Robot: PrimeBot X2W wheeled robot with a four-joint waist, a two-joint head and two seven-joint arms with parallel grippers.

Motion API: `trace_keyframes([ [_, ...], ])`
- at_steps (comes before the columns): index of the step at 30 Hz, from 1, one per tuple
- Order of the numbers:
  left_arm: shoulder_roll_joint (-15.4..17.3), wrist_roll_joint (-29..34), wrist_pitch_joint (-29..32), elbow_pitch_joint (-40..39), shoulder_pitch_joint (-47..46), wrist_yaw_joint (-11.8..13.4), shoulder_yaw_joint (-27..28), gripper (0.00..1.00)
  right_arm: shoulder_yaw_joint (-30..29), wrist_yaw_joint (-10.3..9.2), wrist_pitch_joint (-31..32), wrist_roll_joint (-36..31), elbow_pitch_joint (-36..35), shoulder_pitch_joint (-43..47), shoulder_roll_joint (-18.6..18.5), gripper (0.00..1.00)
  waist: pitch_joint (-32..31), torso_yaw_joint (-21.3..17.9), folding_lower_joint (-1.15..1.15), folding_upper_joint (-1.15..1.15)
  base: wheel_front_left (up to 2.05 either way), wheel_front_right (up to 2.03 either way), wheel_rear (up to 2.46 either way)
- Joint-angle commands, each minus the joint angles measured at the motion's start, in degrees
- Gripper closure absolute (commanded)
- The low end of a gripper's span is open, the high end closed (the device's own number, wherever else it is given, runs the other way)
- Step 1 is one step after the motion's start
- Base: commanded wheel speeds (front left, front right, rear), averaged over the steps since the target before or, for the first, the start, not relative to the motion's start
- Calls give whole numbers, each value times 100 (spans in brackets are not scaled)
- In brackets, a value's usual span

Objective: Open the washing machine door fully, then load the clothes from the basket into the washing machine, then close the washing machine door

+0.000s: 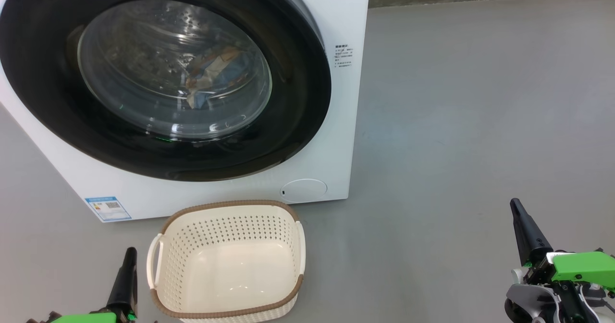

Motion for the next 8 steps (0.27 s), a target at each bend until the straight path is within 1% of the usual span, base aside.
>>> trace_keyframes([
  [1, 54, -47, 35, -178, -232, -22, 184, 100, 101, 11, 44, -18, -170, -67, -39, 100, 0, 0, 0, 0, 0, 0, 0],
  [8, 54, -47, 35, -178, -232, -22, 184, 100, 101, 11, 44, -18, -170, -67, -39, 100, 0, 0, 0, 0, 0, 0, 0],
])
